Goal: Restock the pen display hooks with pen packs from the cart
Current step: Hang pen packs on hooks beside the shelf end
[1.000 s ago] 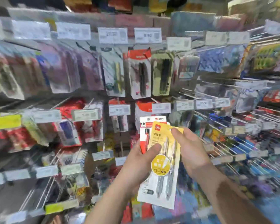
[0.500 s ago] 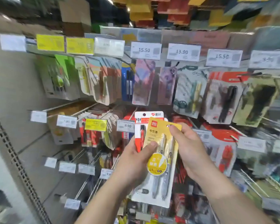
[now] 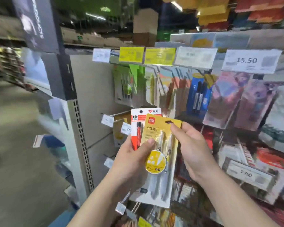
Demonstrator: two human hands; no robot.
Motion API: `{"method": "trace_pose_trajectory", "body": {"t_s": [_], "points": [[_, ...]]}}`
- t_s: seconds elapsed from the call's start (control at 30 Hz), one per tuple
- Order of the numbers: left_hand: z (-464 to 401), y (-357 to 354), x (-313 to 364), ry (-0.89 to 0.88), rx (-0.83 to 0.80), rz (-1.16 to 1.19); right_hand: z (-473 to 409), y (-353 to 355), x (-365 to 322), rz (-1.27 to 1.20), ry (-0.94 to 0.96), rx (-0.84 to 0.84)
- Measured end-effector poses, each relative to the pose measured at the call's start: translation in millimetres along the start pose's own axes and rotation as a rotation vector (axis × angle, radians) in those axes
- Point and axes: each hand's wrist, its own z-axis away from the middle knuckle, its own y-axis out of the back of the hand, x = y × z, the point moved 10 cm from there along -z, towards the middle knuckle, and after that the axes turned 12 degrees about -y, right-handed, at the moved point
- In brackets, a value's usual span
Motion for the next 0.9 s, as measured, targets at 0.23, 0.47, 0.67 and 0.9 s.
{"method": "trace_pose_trajectory", "body": {"t_s": [0.23,0.47,0.67,0.9], "points": [[-29.7,92.4,-1.3,-0.025,0.02,-0.091,-36.8,-76.3,13.4,0.037,-0.009,-0.005],[-60.9,218.6,21.3,-0.003,-0.024,-0.235,-52.6,-131.2,46.5,-0.084,0.07,0.21],[-76.4,286.8,37.4,-0.028,0.004,-0.281,-69.0,-179.1,117.8,0.179,-0.038,0.134],[-84.1,305.1,33.0,-0.041,0.03,-0.294,-115.4,-202.4,169.1,0.351,-0.181,0.142]]}}
